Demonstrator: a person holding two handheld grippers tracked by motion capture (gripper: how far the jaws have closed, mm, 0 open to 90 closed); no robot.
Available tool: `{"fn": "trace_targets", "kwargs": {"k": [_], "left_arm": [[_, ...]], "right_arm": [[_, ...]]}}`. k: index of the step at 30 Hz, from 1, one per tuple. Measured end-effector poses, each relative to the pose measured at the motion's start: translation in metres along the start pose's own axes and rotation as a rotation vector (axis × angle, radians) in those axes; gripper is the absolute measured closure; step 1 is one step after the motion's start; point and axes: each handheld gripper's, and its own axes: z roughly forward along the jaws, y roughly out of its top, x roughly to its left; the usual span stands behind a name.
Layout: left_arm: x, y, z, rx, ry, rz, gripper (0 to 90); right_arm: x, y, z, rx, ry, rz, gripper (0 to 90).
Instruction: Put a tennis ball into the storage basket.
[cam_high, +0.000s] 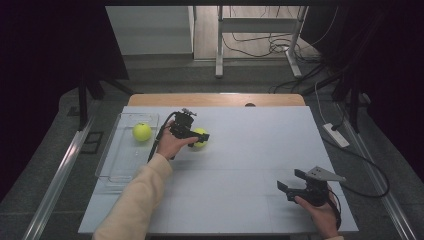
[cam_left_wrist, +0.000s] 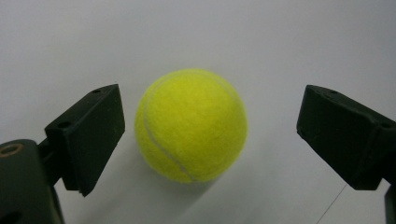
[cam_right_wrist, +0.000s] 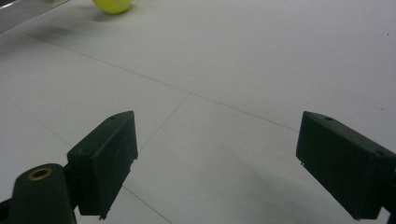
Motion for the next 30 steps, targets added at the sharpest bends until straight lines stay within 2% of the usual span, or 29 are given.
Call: {"fn": "trace_targets", "kwargs": {"k": [11, 19, 24, 25, 26, 27, 28, 29, 30], "left_arm": [[0.001, -0.001, 0.01, 0.024, -0.002, -0.001, 8.9], [0.001, -0.003, 0.012, 0.021, -0.009, -0.011, 10.2], [0.003, -0.004, 0.015, 0.031, -0.028, -0.021, 12.6], [0.002, -0.005, 0.017, 0.039, -0.009, -0.022, 13.8], [0.002, -0.005, 0.017, 0.039, -0.009, -0.022, 15.4], [0.002, -0.005, 0.02, 0.047, 0.019, -0.037, 17.9], [0.002, -0.005, 0.02, 0.047, 0.019, -0.037, 21.3], [0.001, -0.006, 0.02, 0.041, 0.036, -0.036, 21.3], [0.001, -0.006, 0.021, 0.034, 0.042, -0.038, 26.1]], "right_arm": [[0.0, 0.0, 0.0, -0.001, -0.001, 0.0, 12.4], [0.0, 0.0, 0.0, 0.0, -0.001, 0.001, 12.4], [0.0, 0.0, 0.0, 0.0, -0.001, 0.002, 12.4], [0.0, 0.0, 0.0, 0.0, -0.001, 0.002, 12.4], [0.0, 0.0, 0.0, 0.0, -0.001, 0.002, 12.4], [0.0, 0.0, 0.0, 0.0, -0.002, 0.002, 12.4], [0.0, 0.0, 0.0, 0.0, -0.002, 0.002, 12.4], [0.0, 0.0, 0.0, 0.0, -0.002, 0.002, 12.4], [0.0, 0.0, 0.0, 0.0, -0.002, 0.002, 12.4]]}}
